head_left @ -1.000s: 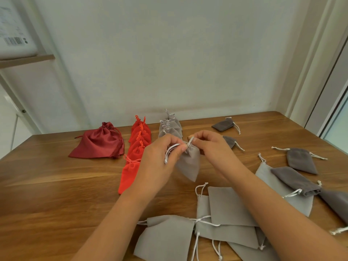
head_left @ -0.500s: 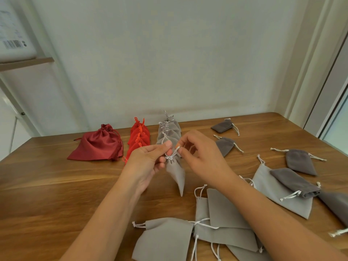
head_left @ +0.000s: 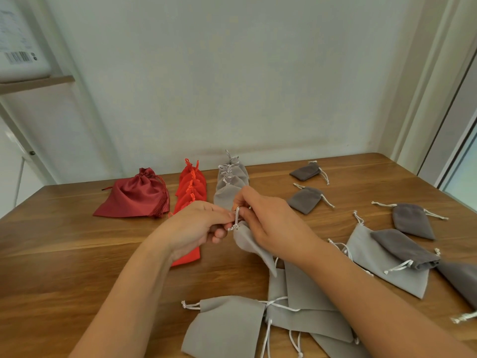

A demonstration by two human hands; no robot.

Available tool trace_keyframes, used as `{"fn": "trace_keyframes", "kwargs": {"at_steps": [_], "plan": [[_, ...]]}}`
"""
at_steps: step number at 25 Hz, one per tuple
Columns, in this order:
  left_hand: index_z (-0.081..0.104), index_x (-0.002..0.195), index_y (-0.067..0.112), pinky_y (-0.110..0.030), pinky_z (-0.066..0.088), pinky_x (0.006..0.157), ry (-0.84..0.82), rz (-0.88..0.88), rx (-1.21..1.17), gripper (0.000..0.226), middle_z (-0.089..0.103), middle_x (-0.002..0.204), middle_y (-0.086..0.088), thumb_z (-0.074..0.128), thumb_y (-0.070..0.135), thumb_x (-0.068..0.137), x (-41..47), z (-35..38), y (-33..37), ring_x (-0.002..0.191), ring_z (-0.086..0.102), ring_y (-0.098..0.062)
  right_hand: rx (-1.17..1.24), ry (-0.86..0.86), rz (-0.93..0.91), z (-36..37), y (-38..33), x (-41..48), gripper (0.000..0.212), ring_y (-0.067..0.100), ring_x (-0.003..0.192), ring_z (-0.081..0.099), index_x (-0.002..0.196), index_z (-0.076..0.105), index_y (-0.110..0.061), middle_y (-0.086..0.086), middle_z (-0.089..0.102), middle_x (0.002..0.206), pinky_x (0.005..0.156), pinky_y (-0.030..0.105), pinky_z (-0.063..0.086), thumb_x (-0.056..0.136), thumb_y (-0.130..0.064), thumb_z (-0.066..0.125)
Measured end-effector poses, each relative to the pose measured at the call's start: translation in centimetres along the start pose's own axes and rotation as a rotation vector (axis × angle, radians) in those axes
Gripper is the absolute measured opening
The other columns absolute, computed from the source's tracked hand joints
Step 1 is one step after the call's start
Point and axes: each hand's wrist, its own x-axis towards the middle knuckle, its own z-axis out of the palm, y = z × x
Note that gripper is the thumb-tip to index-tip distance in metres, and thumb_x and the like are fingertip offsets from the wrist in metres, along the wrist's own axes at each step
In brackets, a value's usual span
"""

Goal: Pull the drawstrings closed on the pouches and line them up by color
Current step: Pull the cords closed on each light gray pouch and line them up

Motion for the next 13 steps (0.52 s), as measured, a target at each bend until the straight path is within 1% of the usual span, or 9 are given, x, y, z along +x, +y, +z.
{"fn": "trace_keyframes", "kwargs": {"at_steps": [2,3,5,6,7,8,10,12,13], "plan": [[0.070,0.084,-0.004,-0.018,0.036,0.049,-0.016,0.043,0.025,0.019,0.048,0.064,-0.007,0.055,0.005,0.092,-0.2,0.0,0.1,0.050,0.040,-0.008,-0.019,0.014,0.011,-0.3,0.0,0.0,0.005,0.015,0.061,0.052,0.100,0.048,-0.014,0.002,0.058,0.075,0.057,0.037,0.044,0.098,-0.015,0.044],[0.073,0.083,0.002,-0.018,0.036,0.051,-0.022,0.082,0.065,0.019,0.047,0.063,-0.006,0.057,0.007,0.091,-0.4,0.2,0.3,0.052,0.040,-0.008,-0.024,0.035,0.009,-0.4,0.0,0.1,0.005,0.014,0.062,0.052,0.099,0.049,-0.014,0.001,0.058,0.075,0.057,0.036,0.043,0.098,-0.015,0.044],[0.075,0.074,0.016,-0.013,0.033,0.051,0.015,0.188,0.200,0.020,0.046,0.053,0.003,0.062,0.014,0.089,-1.0,0.8,0.8,0.049,0.038,-0.004,-0.031,0.066,-0.004,-0.6,0.0,0.2,0.006,0.014,0.064,0.053,0.098,0.051,-0.015,-0.001,0.058,0.076,0.058,0.034,0.043,0.098,-0.015,0.045],[0.076,0.076,0.015,-0.008,0.032,0.049,0.055,0.244,0.255,0.016,0.046,0.046,0.010,0.064,0.014,0.087,-1.1,1.2,0.9,0.044,0.039,0.001,-0.037,0.069,-0.006,-0.6,0.0,0.3,0.006,0.014,0.064,0.053,0.098,0.053,-0.014,-0.002,0.059,0.076,0.058,0.034,0.043,0.097,-0.015,0.046],[0.076,0.080,0.012,-0.006,0.031,0.048,0.107,0.291,0.294,0.012,0.048,0.042,0.012,0.066,0.013,0.086,-1.1,1.5,1.0,0.041,0.041,0.003,-0.043,0.068,-0.005,-0.8,0.0,0.4,0.007,0.014,0.065,0.053,0.097,0.054,-0.014,-0.002,0.059,0.076,0.059,0.034,0.044,0.097,-0.015,0.047],[0.076,0.081,0.012,-0.006,0.032,0.049,0.162,0.332,0.343,0.009,0.054,0.043,0.011,0.068,0.012,0.084,-1.0,1.6,0.9,0.042,0.044,0.005,-0.043,0.068,-0.004,-0.9,0.0,0.4,0.008,0.013,0.067,0.053,0.097,0.056,-0.014,-0.003,0.059,0.077,0.060,0.034,0.045,0.097,-0.017,0.049],[0.078,0.075,0.018,-0.012,0.034,0.052,0.263,0.396,0.464,0.010,0.062,0.053,0.001,0.071,0.015,0.082,-0.5,1.4,0.4,0.049,0.045,0.001,-0.027,0.080,-0.011,-1.0,-0.1,0.4,0.010,0.010,0.070,0.054,0.099,0.058,-0.015,-0.007,0.058,0.078,0.062,0.031,0.046,0.096,-0.020,0.050],[0.078,0.074,0.020,-0.018,0.036,0.055,0.328,0.408,0.456,0.012,0.067,0.062,-0.007,0.070,0.017,0.083,-0.1,1.3,-0.1,0.055,0.048,-0.003,-0.025,0.087,-0.002,-0.9,-0.1,0.3,0.013,0.004,0.073,0.051,0.106,0.059,-0.016,-0.013,0.054,0.082,0.064,0.022,0.044,0.095,-0.019,0.051],[0.078,0.077,0.017,-0.016,0.038,0.054,0.341,0.395,0.402,0.012,0.068,0.062,-0.005,0.069,0.017,0.085,0.1,1.4,-0.1,0.055,0.051,-0.003,-0.040,0.096,0.006,-0.9,0.0,0.3,0.016,0.002,0.073,0.049,0.109,0.059,-0.016,-0.014,0.052,0.083,0.064,0.019,0.043,0.094,-0.018,0.053]]}}
